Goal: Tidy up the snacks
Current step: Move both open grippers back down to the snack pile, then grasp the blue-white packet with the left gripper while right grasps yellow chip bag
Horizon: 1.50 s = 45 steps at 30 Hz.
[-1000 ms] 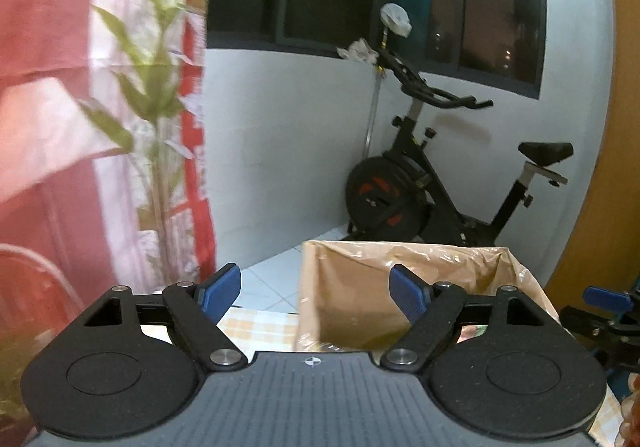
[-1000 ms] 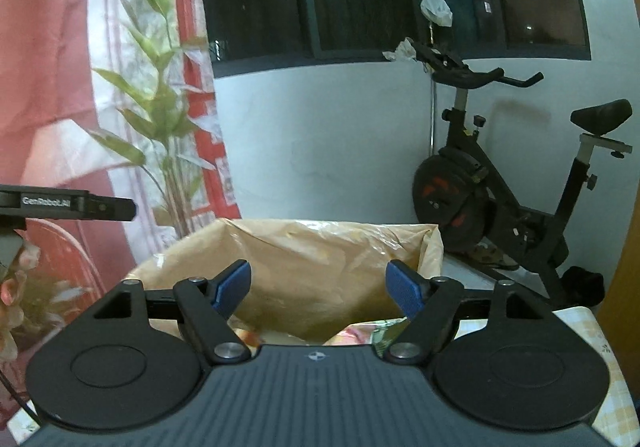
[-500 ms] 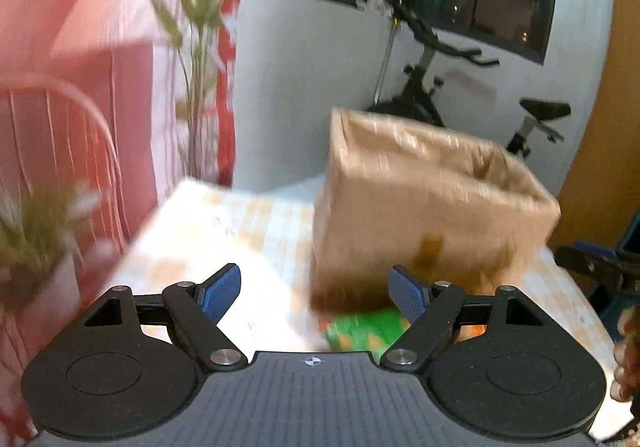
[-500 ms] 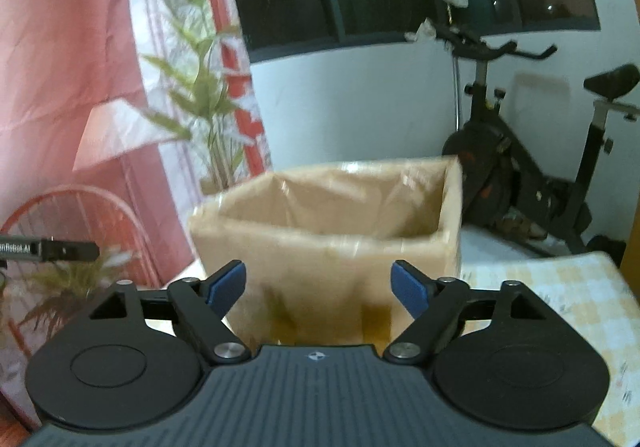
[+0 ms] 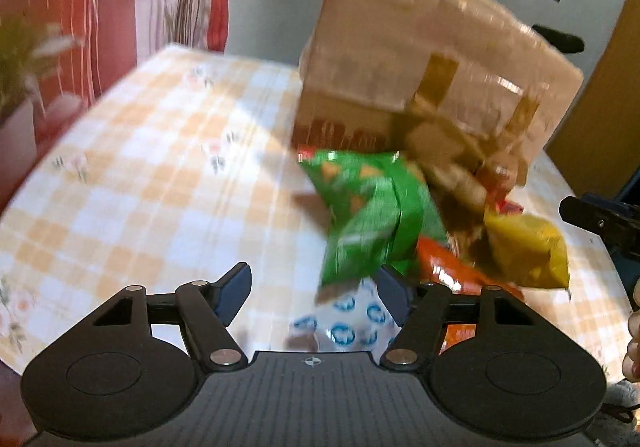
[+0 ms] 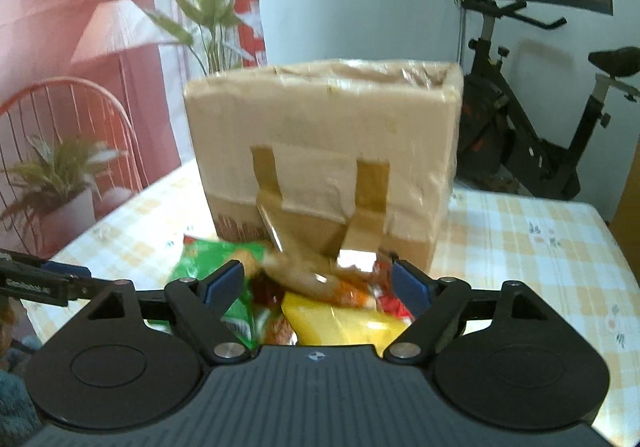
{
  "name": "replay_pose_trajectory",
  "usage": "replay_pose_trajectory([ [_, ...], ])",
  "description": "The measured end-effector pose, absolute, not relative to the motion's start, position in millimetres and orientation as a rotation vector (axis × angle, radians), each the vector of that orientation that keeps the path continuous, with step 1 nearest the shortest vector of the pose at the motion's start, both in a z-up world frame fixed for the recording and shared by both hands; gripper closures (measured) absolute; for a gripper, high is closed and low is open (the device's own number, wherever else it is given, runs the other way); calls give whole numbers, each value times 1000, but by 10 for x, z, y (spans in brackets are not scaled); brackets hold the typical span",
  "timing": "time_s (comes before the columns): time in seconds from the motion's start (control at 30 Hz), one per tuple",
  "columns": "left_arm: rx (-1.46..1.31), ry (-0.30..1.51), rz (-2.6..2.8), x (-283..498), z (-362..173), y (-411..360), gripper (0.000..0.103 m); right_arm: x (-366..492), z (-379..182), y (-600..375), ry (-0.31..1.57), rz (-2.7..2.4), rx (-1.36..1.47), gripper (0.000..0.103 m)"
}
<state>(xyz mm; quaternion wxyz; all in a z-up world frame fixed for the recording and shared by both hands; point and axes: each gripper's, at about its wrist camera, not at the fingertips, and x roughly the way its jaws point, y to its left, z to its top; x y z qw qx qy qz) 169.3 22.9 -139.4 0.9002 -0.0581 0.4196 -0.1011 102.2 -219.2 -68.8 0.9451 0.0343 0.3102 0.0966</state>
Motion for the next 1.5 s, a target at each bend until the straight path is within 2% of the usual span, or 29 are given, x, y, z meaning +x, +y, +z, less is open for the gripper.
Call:
replay_pose_trajectory([
  [0.37,-17,974,-250,1674,-1755,-55,31,1036,-905,-2191,694,182,73,23],
  [0.53,-16,982,-242,1693,-1788,-38,29,1039,-983,-2181,710,179,63,23],
  [0.6,-24,991,-230,1704,-1807,-30,34,1037,-1017,-2187,719,175,61,23],
  [0.73,-45,974,-174,1747,-1800,35,36,1028,-1034,-2187,715,173,45,23],
  [1.03,-130,969,-56,1860,-1774,267,35,1044,-1064,-2249,722,148,31,25],
  [1.23,-197,976,-18,1880,-1795,367,33,1095,-1123,-2234,722,124,-91,26],
  [1.5,-176,965,-31,1871,-1808,326,30,1147,-1205,-2281,749,149,-49,23],
])
